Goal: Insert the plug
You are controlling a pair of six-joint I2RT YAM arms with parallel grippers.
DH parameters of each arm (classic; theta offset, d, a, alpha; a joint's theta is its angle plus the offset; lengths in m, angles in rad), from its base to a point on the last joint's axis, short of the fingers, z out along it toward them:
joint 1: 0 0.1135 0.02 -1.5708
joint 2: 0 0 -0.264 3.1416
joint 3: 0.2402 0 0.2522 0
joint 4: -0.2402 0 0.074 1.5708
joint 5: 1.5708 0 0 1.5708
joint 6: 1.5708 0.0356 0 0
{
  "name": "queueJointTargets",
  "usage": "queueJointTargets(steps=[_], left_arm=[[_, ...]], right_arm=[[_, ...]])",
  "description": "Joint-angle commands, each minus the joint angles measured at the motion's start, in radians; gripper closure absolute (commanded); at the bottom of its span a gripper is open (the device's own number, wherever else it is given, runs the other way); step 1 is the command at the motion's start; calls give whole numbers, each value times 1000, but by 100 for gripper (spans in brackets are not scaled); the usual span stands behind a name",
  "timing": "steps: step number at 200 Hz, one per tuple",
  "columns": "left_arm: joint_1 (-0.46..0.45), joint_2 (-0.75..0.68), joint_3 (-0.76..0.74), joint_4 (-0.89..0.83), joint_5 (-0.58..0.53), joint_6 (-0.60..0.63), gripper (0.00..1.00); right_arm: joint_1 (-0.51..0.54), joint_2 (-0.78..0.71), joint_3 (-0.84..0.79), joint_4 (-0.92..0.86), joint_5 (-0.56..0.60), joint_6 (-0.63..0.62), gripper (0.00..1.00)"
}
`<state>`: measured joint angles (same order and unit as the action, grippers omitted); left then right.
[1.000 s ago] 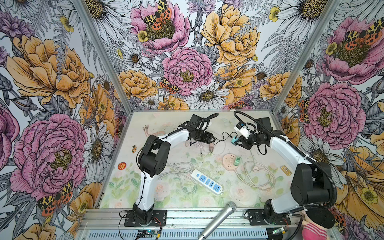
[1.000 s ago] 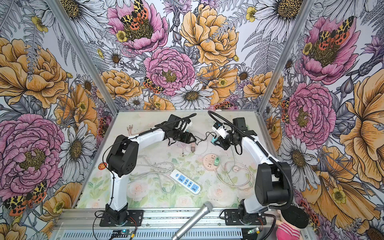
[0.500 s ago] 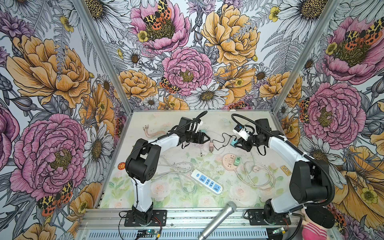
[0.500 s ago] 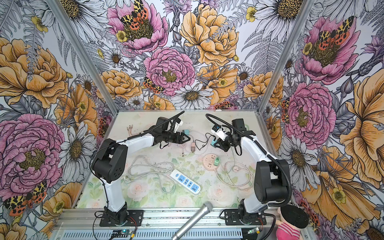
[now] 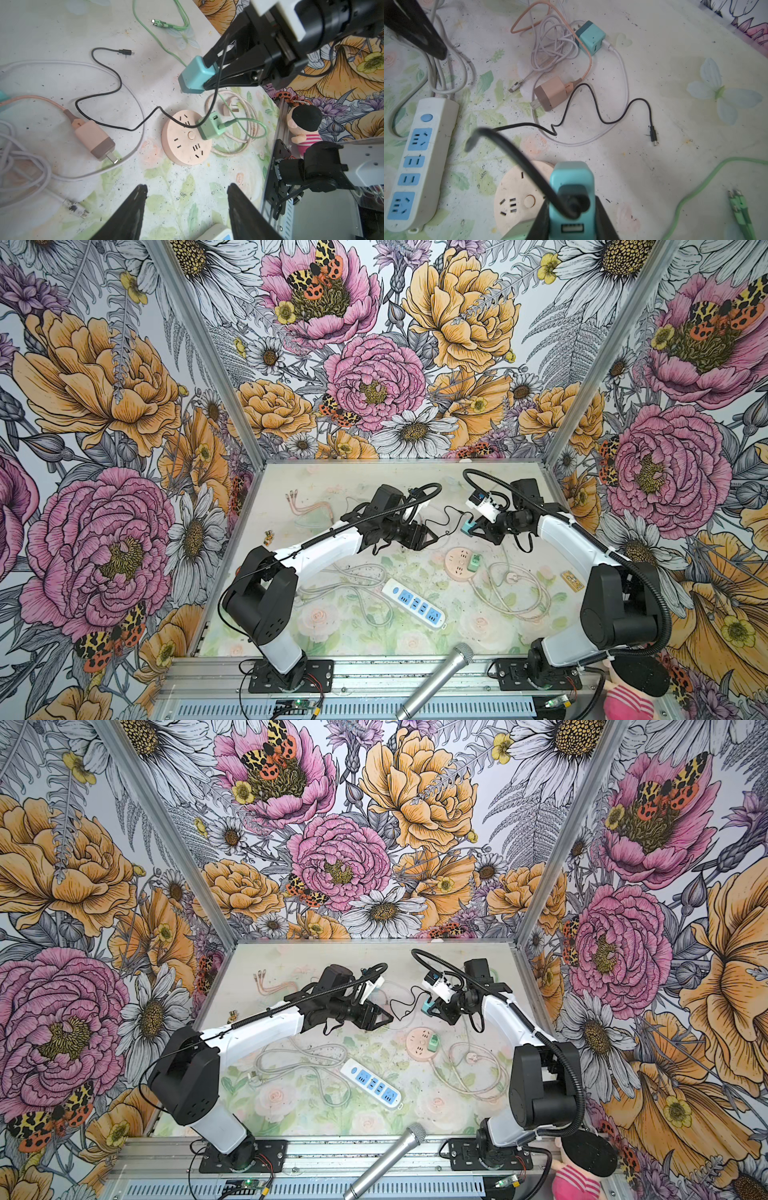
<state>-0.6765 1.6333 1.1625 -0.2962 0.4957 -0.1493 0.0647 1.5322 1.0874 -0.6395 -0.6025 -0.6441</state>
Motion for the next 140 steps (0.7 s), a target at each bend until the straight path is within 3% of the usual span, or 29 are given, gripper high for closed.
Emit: queueJointTargets(steps=[1, 28, 77, 102, 140], left_arm=[[-17, -36, -59, -45, -82, 9, 37], [-52, -62, -97, -4, -111, -26, 40], [-66, -48, -147, 263, 69, -46, 49], [-66, -19, -96, 269, 164, 41, 52], [-40, 50, 10, 183, 274, 200, 55]], right_arm=[[-2, -25, 24, 6, -48, 12, 100], [4, -66, 2, 8, -48, 11, 100], [18, -126, -13, 6, -129, 91, 100], [17, -140, -19, -1, -124, 116, 100], [20, -159, -17, -29, -230, 155, 100]])
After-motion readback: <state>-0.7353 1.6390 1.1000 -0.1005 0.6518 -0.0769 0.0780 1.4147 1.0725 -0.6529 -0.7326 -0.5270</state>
